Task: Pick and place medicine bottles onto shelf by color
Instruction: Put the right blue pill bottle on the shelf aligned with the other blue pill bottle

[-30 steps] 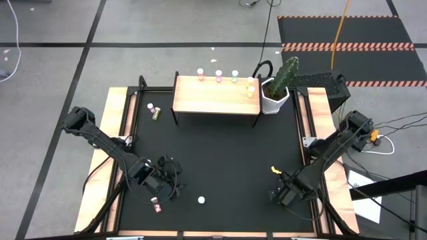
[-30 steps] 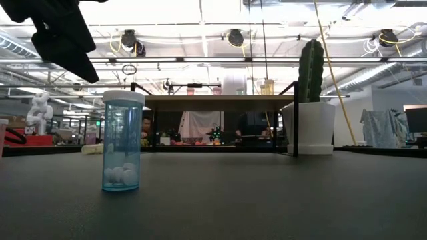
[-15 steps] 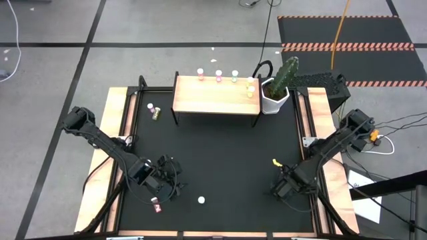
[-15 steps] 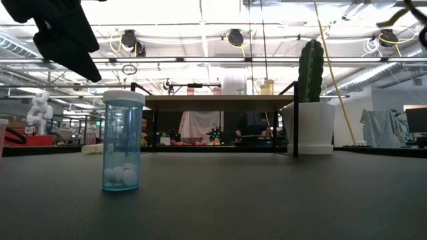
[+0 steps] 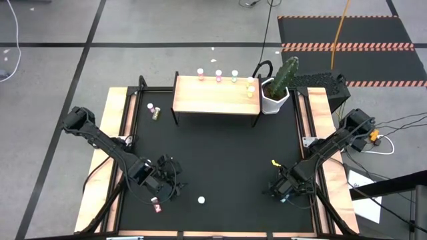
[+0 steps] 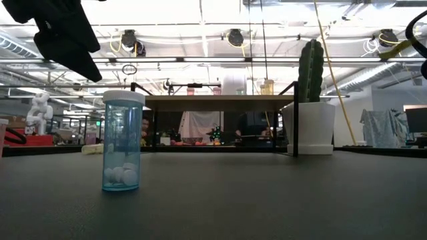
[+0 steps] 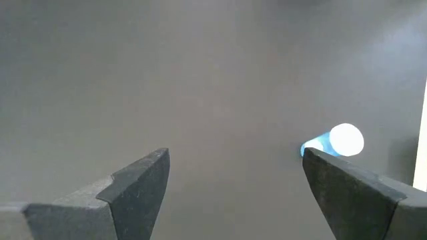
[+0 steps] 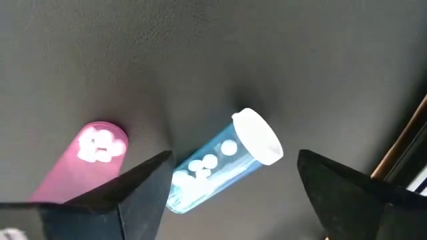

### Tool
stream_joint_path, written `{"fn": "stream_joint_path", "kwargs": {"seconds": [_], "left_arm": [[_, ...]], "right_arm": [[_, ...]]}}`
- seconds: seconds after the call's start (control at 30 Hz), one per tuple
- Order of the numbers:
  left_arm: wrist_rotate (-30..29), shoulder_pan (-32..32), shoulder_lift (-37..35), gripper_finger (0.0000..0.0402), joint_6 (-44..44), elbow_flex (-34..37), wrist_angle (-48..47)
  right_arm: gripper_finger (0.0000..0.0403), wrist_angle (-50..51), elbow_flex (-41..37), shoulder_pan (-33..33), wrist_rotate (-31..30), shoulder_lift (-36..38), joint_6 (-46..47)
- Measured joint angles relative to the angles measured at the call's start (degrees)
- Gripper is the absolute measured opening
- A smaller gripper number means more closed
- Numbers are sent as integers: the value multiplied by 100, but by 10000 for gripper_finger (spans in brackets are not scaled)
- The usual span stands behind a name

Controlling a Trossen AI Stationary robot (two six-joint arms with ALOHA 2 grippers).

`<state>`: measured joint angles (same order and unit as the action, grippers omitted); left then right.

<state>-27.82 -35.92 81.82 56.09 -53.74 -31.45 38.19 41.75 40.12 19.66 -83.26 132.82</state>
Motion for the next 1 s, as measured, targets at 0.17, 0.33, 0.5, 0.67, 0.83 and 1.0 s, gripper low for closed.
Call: {"fn": "stream_joint_path", "kwargs": {"seconds": [0.17,0.33,0.5,0.67,0.83,1.0], "left_arm": [[-59,66,0,344,-93,0,0],[-71,211,0,344,-169,0,6],[-69,295,0,344,-209,0,7],[-47,295,0,344,-155,0,13],[82,284,0,344,-55,0,12],[103,294,0,344,-45,0,13]], "right_arm": [[266,6,-10,8,-172,-7,-45],[204,-59,-19,11,-462,-15,-155],[171,-142,-68,22,-614,-13,-193],[156,-298,-137,22,-621,-7,-316],[139,-330,-163,25,-819,130,-434],[126,-192,-163,86,-1555,540,-459]]}}
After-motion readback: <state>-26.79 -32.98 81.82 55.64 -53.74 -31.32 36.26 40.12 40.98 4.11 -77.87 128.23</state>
